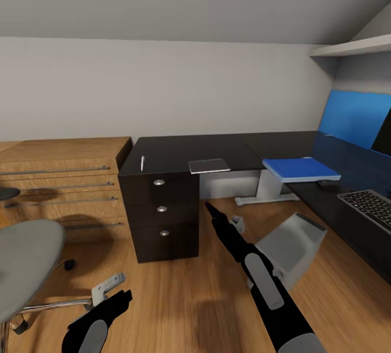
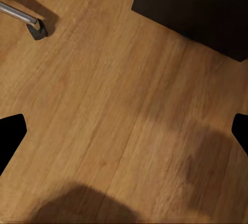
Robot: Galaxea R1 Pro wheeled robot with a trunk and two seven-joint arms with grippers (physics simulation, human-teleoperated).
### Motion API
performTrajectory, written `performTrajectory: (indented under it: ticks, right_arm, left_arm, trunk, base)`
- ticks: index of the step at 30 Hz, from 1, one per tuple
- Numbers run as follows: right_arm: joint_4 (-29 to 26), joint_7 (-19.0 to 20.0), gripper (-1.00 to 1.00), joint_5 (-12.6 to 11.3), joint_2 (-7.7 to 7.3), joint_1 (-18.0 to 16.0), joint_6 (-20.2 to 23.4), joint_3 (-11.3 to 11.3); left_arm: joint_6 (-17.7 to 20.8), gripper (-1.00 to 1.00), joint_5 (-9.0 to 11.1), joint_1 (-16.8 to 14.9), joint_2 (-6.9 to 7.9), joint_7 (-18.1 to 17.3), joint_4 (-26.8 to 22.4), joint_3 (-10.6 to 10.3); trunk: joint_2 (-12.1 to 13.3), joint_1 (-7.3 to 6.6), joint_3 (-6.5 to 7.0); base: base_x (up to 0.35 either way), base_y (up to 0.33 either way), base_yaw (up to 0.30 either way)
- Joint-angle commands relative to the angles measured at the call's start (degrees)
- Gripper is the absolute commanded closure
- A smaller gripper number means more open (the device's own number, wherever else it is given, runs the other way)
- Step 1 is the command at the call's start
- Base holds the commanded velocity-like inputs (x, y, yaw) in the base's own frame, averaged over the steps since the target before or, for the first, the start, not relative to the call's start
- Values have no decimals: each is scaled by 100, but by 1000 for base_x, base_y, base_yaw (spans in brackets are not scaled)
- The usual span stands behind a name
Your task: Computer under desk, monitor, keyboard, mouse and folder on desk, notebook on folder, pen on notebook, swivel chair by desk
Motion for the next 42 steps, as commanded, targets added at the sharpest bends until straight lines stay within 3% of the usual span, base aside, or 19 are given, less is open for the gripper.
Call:
performTrajectory:
  ticks: [1, 4, 27, 42]
  right_arm:
    - [0, 8, -100, -77, 3, -3, 21, -5]
    - [0, 7, -100, -160, 7, -3, 17, -5]
    - [0, -10, -100, -174, 11, -3, 17, 4]
    - [0, -15, -100, -174, 11, -3, 20, 4]
  left_arm:
    - [38, -100, 54, -5, 2, 56, -7, -4]
    - [41, -100, 59, -6, 5, 49, -7, -14]
    - [41, -100, 66, -7, 0, 46, -5, -32]
    - [42, -100, 73, -7, -3, 47, 19, -32]
  trunk:
    - [-2, 0, -6]
    - [-2, 0, -6]
    - [-2, 0, -6]
    - [38, -22, 12]
  base:
    - [111, 0, 0]
    - [186, 0, 0]
    - [221, 47, 0]
    - [24, 23, 0]
